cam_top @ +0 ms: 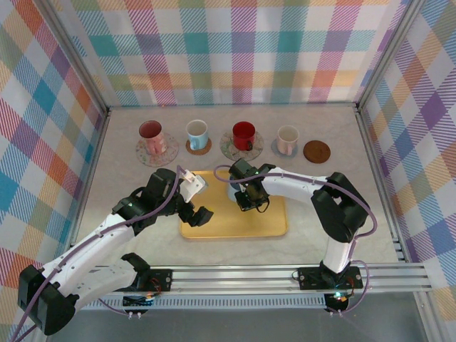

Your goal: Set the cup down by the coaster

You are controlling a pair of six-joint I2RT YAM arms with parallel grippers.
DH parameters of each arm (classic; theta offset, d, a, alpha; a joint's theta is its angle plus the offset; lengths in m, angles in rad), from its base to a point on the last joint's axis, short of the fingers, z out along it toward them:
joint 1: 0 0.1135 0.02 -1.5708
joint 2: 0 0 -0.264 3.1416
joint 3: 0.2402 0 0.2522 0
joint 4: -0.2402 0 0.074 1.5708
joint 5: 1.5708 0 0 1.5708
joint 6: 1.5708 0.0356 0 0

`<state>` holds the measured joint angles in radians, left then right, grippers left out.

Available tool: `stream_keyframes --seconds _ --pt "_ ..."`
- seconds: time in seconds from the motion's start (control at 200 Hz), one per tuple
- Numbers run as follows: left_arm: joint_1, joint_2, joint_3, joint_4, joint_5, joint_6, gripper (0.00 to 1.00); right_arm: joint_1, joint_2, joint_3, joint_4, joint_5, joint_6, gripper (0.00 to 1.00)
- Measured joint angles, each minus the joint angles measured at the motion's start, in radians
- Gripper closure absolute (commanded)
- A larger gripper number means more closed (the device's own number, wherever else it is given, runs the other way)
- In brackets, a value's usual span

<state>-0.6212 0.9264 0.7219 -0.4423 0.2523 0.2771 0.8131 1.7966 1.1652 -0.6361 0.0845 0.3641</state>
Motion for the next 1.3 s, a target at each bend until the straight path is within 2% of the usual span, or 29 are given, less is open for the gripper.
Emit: stream_keyframes --seconds 0.365,0.65,1.005,1.3 --pt "0.0 0.013 0.0 0.033 0.001 -0.023 0.0 0.0 -0.016 -0.022 0.029 0.006 -0.014 1.0" --pt "0.0 0.014 -0.002 0.089 -0.002 -0.045 0.0 0.0 -0.135 -0.104 0.058 -0.001 -0.006 1.0" --pt "0.0 0.015 0.006 0.116 -0.037 -0.049 0.0 0.0 -0.233 -0.077 0.037 0.058 -0.026 1.0" --pt "0.0 0.068 0.037 0.238 -0.056 -0.053 0.0 -0.032 -0.312 -0.017 0.029 0.115 -0.068 1.0"
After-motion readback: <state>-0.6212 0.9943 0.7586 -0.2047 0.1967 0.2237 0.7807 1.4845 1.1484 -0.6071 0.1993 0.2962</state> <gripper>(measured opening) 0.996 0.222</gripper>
